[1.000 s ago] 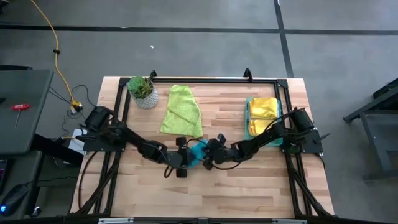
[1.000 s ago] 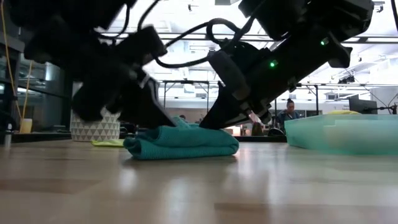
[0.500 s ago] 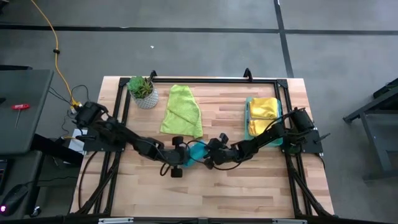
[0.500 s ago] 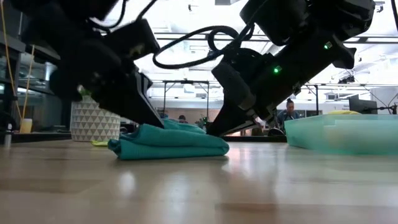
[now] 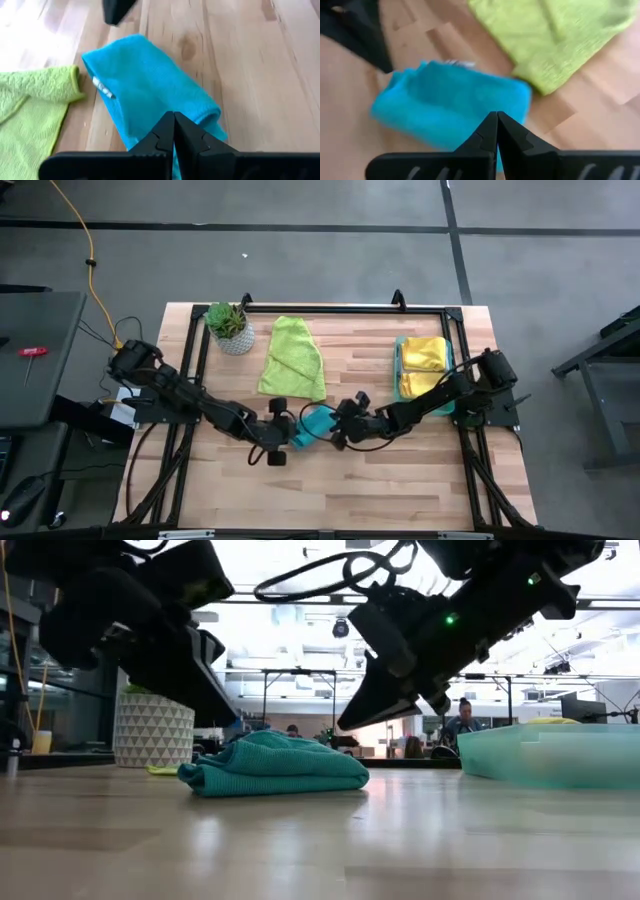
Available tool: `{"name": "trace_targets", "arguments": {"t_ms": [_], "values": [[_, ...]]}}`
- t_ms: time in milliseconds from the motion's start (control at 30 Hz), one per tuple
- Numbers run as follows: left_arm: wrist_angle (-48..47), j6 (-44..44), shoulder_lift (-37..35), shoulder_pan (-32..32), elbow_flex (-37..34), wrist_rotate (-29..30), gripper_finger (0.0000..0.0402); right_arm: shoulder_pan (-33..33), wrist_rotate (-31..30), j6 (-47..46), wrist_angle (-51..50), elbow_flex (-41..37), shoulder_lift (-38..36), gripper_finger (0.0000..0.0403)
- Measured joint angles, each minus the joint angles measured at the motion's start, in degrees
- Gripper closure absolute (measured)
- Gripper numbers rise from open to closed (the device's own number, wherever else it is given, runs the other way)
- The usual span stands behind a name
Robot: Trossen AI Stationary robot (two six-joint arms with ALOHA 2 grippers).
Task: Fold microfiber towels
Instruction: Put the blue microfiber cloth into the bin
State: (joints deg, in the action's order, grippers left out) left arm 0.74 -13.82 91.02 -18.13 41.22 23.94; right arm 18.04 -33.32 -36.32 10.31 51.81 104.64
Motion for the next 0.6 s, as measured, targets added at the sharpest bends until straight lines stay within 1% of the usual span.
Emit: {"name": "trace_targets", "arguments": {"t_ms": [100, 200, 333, 400, 500, 600], "values": [[0.76, 0.48, 1.36, 0.15, -0.01, 0.91, 0.0402, -0.05, 4.54, -1.18, -0.19, -0.01, 0.28, 0.0403], [1.90, 0.41, 3.00, 0.60, 0.06, 0.38, 0.0402, -0.09, 4.37, -1.77, -0.74, -0.19, 0.37, 0.0403], [1.93, -1.41, 5.13, 1.01, 0.06, -2.82, 0.0402, -0.56, 3.35, -4.62, -1.25, -0.17, 0.34, 0.0402], [1.05, -2.37, 5.84, 0.94, -0.03, -3.58, 0.0401, -1.42, 5.42, -4.17, -1.69, 0.17, 0.10, 0.0397], [0.31, -3.76, 7.13, 0.26, 0.00, -3.58, 0.0402, -3.25, 10.39, -3.89, -3.66, 1.47, -1.31, 0.0375], [1.05, -4.00, 8.45, -0.05, 0.10, -2.88, 0.0402, -5.30, 13.88, -4.82, -7.36, 2.91, -2.21, 0.0334]]}}
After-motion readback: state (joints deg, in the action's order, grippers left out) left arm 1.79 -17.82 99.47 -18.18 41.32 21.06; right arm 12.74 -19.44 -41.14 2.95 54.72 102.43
